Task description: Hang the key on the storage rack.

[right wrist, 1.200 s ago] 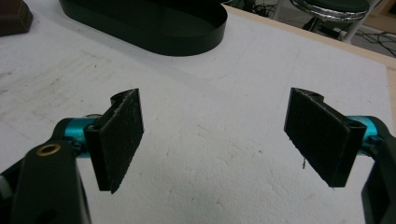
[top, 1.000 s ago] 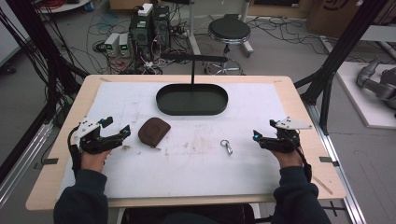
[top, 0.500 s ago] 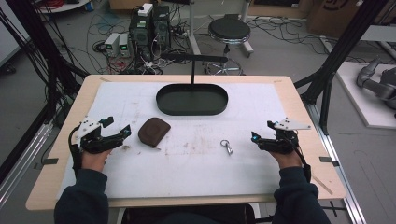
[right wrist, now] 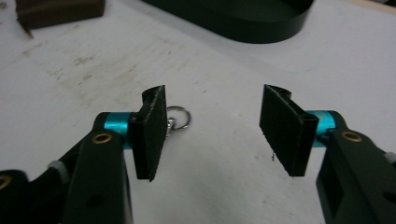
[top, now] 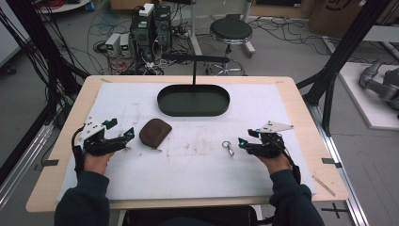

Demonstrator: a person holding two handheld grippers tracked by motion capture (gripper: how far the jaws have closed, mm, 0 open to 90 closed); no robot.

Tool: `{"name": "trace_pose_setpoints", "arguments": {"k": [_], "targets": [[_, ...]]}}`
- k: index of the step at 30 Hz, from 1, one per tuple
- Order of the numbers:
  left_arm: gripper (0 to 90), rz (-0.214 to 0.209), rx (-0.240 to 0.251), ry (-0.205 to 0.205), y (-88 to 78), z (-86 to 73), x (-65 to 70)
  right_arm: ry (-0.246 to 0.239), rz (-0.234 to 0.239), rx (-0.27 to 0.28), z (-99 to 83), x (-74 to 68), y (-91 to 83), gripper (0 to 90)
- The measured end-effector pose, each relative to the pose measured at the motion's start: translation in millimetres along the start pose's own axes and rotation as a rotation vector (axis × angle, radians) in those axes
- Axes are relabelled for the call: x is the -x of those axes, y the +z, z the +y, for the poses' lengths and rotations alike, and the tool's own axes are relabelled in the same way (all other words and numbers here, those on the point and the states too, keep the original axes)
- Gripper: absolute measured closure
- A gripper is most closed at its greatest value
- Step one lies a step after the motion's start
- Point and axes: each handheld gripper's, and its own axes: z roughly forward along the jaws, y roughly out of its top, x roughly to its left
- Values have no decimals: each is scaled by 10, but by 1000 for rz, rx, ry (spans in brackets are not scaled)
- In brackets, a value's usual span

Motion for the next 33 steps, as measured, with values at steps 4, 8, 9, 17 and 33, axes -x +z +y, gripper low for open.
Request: {"name": "trace_pose_setpoints", "arguments": {"k": [4,8,9,17,33], "targets": [[201,1,-4,-5,13,-10,-18,-40,39,-65,20,-87,153,550],[201,4,-13,-6,22,-17,-30,-58,75,-147,15,-152,321,589],[202,1,-11,-5,22,-16,-24,-65,79,-164,14,-168,350,595],[204,-6,-15,-4,21,-15,-17,-89,64,-229,-6,-229,460,606],[206,-3,-20,-7,28,-21,-28,-83,31,-259,-16,-191,505,601]]}}
